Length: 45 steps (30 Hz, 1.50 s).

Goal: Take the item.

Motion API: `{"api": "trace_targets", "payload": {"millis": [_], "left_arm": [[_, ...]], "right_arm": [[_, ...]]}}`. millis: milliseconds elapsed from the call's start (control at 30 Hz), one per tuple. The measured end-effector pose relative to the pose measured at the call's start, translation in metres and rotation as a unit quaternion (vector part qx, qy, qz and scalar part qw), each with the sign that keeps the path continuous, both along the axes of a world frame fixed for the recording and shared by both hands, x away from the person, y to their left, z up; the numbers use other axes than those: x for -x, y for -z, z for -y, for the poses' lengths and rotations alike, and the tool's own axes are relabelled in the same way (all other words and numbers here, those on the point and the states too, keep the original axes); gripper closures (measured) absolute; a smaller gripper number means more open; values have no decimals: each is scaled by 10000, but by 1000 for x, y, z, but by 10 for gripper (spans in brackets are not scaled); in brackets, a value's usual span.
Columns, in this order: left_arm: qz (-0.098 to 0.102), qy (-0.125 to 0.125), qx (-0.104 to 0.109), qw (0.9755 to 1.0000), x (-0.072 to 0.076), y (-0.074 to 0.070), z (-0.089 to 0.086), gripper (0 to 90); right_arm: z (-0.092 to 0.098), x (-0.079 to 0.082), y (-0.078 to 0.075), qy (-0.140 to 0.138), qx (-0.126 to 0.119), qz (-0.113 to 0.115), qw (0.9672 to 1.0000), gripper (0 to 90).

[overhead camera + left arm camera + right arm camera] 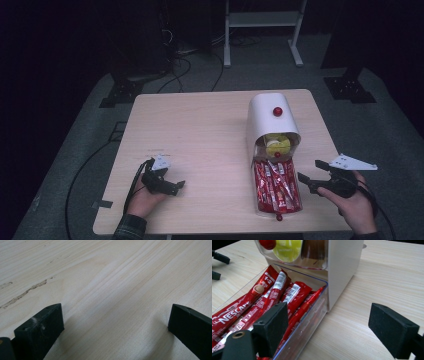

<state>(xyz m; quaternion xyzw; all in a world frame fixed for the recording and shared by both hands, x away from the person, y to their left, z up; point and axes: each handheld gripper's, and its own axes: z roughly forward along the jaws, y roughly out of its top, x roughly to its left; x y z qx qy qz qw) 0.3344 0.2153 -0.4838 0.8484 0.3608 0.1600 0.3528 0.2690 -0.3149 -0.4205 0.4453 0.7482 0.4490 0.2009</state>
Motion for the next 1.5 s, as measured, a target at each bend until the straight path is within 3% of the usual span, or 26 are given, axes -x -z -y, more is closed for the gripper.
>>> {"api": "trace_targets", "payload": {"millis": [1500], "left_arm": [[-1, 0, 1, 10000, 0, 0, 0, 0]], "right_arm": [[-41, 4, -4, -598, 71, 28, 9982, 157]]}}
